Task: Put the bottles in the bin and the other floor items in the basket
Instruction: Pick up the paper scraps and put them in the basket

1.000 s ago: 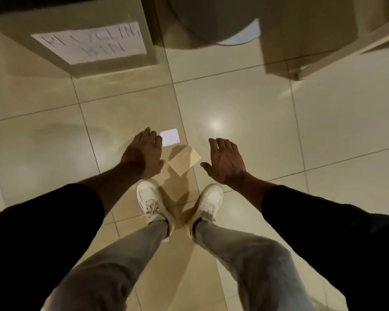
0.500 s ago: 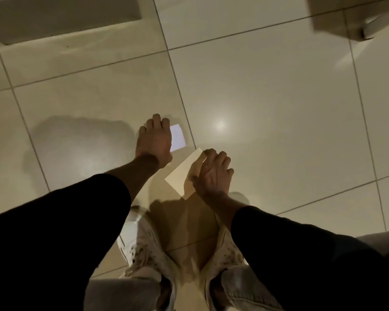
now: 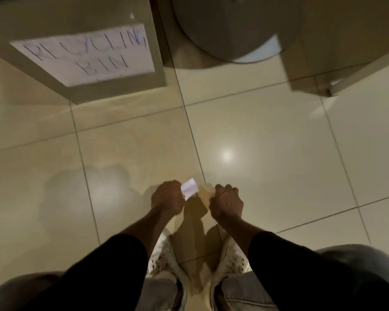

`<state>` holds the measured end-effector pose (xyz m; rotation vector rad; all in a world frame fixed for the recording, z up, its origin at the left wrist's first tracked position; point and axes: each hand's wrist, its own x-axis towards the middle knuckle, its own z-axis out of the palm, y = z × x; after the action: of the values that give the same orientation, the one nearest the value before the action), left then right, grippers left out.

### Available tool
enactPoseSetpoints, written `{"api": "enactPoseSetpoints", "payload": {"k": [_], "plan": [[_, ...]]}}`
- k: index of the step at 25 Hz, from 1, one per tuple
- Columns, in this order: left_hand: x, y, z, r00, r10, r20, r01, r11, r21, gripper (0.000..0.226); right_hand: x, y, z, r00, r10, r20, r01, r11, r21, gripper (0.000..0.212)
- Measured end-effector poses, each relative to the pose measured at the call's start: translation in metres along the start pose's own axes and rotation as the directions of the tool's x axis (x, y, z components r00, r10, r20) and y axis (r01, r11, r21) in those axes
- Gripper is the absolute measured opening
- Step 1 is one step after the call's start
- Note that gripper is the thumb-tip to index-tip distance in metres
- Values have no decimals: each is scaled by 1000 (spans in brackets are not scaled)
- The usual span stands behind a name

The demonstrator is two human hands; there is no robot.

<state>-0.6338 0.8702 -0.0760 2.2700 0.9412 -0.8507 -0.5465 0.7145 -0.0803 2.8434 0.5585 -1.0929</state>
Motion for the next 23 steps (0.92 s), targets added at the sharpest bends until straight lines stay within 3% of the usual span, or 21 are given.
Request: {"api": "enactPoseSetpoints", "payload": {"k": [6, 10, 12, 18, 23], "plan": [[-148, 24, -108, 992, -55, -117, 46, 996, -77, 19, -132, -11, -134, 988, -114, -102, 108, 992, -68, 21], [-235, 42, -190, 991, -98, -97, 83, 986, -144, 20, -217, -21, -226, 982, -139, -131, 134, 990, -44, 20], [-273, 47, -223, 991, -104, -83, 86, 976, -199, 11, -256, -27, -266, 979, -146, -141, 142, 989, -35, 20], [-351, 68, -309, 978, -167, -128, 114, 931, -346, 19, -336, -37, -364, 968, -167, -187, 161, 986, -46, 22], [-381, 91, -362, 980, -95, -176, 26, 933, -358, 20, -367, -37, -433, 953, -139, -268, 141, 990, -12, 21]]}}
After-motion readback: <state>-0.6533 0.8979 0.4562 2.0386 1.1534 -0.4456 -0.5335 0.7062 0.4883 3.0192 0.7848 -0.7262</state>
